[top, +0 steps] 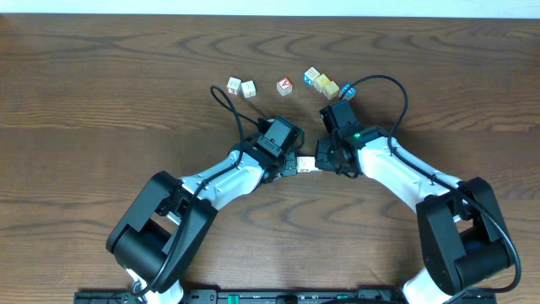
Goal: Lift 3 blocks
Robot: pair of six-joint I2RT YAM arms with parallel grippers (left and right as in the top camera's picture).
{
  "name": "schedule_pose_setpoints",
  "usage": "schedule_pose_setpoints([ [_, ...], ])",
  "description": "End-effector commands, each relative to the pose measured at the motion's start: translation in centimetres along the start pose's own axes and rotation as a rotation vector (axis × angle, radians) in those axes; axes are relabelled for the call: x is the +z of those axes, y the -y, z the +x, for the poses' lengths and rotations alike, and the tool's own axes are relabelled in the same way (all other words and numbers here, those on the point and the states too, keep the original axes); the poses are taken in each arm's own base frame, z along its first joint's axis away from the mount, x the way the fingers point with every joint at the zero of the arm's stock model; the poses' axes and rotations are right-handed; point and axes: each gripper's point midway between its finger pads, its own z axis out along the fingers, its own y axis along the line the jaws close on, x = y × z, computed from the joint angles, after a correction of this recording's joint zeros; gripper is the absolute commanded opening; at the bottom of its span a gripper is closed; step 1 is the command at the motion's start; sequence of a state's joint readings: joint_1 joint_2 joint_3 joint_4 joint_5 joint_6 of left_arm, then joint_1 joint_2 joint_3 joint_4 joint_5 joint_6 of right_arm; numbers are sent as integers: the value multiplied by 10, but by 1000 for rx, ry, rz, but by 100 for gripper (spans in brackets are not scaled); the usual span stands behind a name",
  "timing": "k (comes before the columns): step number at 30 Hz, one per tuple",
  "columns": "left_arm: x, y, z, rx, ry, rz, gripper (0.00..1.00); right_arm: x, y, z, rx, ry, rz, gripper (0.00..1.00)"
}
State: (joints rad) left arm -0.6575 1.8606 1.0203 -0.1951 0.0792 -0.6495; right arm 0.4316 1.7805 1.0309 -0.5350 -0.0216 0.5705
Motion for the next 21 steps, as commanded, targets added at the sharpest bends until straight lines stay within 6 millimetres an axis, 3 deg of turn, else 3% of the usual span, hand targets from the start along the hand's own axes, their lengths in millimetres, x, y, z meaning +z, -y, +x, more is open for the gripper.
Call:
schedule_pose_setpoints([
  [1,-13,39,2,64,-10,120,8,-2,-36,15,-34,-55,-113,18],
  [11,-20,25,-6,60,40,38,13,-2,-25,16,-11,-71,-86,22],
  [21,-22,23,-8,60,47,31,17,-3,-14,15,15,-88,-65,27],
])
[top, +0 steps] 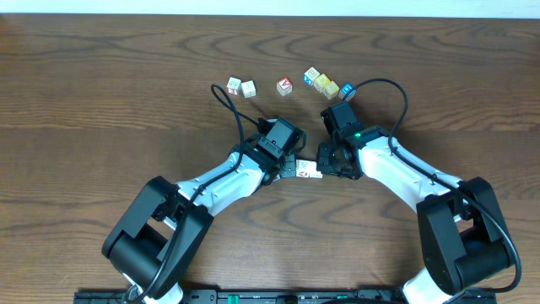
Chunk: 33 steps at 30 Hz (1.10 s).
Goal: Lift 3 blocks
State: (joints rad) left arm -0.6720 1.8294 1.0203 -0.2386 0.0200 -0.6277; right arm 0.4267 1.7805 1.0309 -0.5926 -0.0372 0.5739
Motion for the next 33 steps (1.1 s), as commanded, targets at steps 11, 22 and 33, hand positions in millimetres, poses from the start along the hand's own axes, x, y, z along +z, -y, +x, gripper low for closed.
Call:
schedule_pose_setpoints([
  [11,-14,26,-7,23,20,76,22,-2,-20,3,3,-29,-78,29],
  [22,-13,20,-8,22,30,44,27,-8,-11,-3,2,-17,-17,28],
  [33,-13,15,-7,-5,29,21,29,-8,-13,-6,2,-5,-23,31],
])
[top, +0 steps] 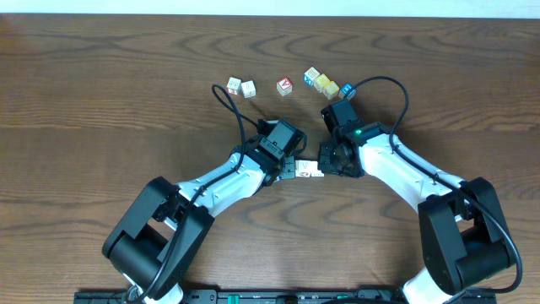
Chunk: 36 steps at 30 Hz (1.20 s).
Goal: Lift 3 blocks
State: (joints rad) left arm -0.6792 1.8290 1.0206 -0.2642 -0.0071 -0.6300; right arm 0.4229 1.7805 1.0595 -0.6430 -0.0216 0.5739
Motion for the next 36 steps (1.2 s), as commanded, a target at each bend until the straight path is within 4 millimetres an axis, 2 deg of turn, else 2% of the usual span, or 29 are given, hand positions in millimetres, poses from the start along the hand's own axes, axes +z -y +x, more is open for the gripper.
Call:
schedule_pose_setpoints([
  [1,-13,20,-10,-14,31,55,28,-3,-16,-5,-3,7,-50,32],
  [10,-13,17,-6,-49,13,40,29,-3,-9,-7,-2,23,-11,35],
  [14,-13,16,-6,-49,12,39,45,-3,-6,-6,-2,23,6,37],
  [17,-13,16,-6,-49,12,39,47,-3,-6,-6,-2,21,7,39],
  [23,-13,16,-6,-46,14,37,49,-3,-3,-4,-9,14,18,48],
  [32,-13,13,-7,-45,21,21,64,-3,8,0,-10,6,74,61],
  [36,-13,13,-7,-45,21,21,71,-4,10,-1,-10,10,88,71],
])
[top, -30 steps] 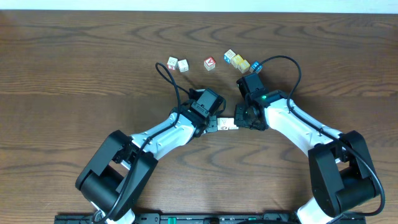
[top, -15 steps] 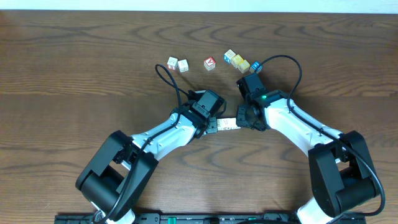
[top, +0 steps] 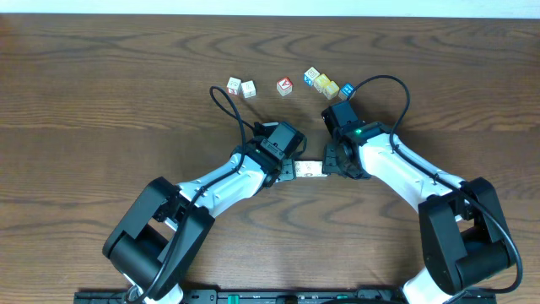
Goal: Lift 3 blocks
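A short row of pale blocks (top: 311, 169) sits between the two gripper tips at the table's middle. My left gripper (top: 293, 168) meets the row's left end, its dark fingers drawn close together. My right gripper (top: 330, 163) meets the right end, but its fingers are hidden under the wrist. Whether the row rests on the table or hangs just above it cannot be told from overhead.
Several loose blocks lie in a line at the back: two pale ones (top: 240, 86), a red-marked one (top: 285, 85), a yellowish cluster (top: 321, 82) and a blue one (top: 346, 89). The right arm's black cable (top: 384, 83) loops beside the blue block.
The pale row sits slightly farther back in the overhead view and more of its length shows. The right gripper stands a little to the right of where it was. The back blocks have not moved.
At first only a small pale piece showed between the two close gripper tips. Then the tips and the pale row sat slightly nearer the front edge, and stayed there. Now the row has shifted back a little and looks longer between the grippers.
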Robot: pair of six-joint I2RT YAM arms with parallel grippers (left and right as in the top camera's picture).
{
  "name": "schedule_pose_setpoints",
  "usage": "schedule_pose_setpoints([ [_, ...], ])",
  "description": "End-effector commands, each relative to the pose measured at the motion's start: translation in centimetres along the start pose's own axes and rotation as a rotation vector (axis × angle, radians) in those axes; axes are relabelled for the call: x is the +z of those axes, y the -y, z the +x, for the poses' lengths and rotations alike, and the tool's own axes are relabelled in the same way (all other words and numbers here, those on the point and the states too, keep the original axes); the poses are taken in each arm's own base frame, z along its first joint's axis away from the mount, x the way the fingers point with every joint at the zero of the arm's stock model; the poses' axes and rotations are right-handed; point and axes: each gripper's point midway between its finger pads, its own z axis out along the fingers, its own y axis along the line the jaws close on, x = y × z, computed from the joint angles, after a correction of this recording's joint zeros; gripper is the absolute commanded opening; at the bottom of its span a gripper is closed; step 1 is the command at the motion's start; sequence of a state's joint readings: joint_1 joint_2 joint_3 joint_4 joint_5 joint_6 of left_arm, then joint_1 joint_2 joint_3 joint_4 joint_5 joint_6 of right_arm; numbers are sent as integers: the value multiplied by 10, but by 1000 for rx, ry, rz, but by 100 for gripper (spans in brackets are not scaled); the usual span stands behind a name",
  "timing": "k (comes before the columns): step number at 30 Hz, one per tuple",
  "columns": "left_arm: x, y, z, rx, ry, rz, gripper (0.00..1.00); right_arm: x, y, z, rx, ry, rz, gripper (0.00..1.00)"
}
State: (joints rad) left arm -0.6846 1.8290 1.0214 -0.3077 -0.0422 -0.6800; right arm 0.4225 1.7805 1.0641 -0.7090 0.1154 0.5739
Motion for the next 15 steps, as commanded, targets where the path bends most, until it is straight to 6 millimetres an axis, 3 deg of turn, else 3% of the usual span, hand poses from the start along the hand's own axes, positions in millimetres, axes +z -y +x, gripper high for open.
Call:
schedule_pose_setpoints([
  [1,-14,22,-11,-4,29,74,72,-3,-16,0,-8,-11,-58,73],
  [15,-14,20,-11,12,30,64,75,-5,-6,2,-30,-18,-5,90],
])
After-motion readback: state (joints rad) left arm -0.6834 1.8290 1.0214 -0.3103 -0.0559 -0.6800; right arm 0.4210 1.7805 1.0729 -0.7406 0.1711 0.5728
